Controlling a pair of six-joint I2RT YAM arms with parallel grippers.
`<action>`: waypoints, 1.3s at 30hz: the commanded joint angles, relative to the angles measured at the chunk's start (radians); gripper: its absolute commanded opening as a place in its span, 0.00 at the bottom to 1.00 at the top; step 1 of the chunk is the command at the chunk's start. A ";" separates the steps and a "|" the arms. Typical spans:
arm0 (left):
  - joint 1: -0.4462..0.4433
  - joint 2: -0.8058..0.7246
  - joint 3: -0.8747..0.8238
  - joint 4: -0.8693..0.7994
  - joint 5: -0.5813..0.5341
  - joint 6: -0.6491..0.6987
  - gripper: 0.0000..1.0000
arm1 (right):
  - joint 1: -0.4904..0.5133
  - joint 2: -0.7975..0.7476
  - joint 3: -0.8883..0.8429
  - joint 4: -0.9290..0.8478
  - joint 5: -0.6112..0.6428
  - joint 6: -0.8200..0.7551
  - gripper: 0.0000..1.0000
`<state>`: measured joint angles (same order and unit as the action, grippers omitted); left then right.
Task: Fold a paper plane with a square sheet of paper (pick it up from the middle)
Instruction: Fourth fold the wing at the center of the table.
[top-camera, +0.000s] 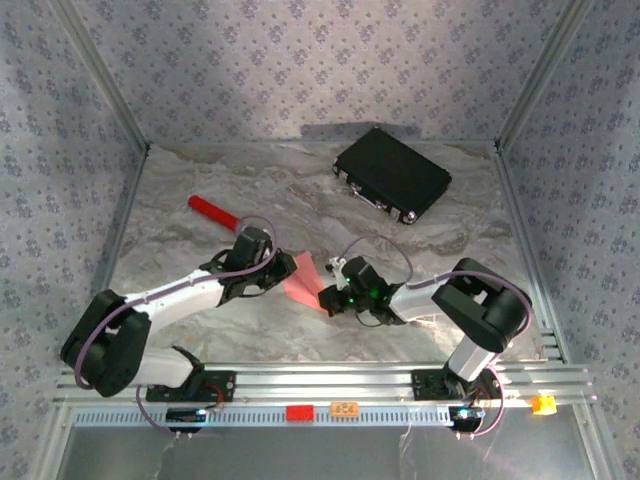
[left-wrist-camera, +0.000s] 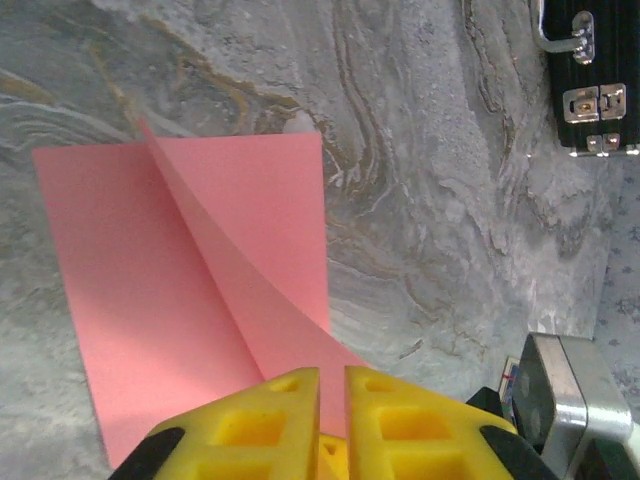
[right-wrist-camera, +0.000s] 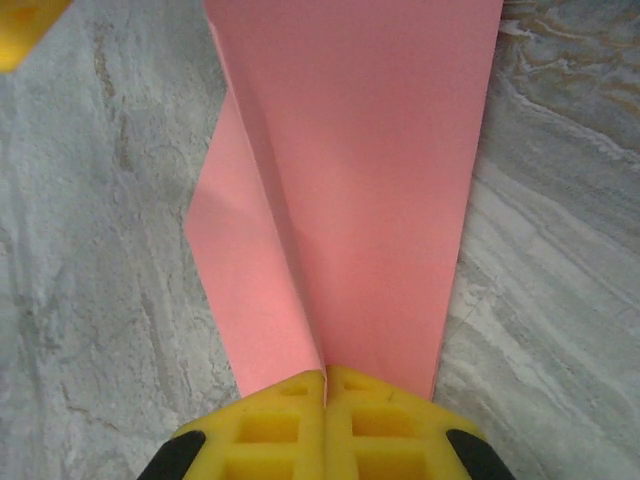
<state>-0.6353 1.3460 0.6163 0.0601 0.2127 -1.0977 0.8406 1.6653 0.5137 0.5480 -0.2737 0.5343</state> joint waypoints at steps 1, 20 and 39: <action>-0.001 0.043 -0.012 0.094 0.059 -0.007 0.12 | -0.029 0.044 -0.025 0.006 -0.087 0.079 0.06; -0.032 0.235 0.009 0.279 0.095 -0.031 0.08 | -0.100 0.071 -0.011 -0.023 -0.190 0.196 0.07; -0.034 0.295 0.026 0.228 0.062 -0.006 0.06 | -0.110 0.078 0.029 -0.098 -0.211 0.207 0.06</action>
<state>-0.6640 1.6203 0.6186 0.3016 0.2867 -1.1191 0.7372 1.7157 0.5438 0.5491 -0.4873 0.7258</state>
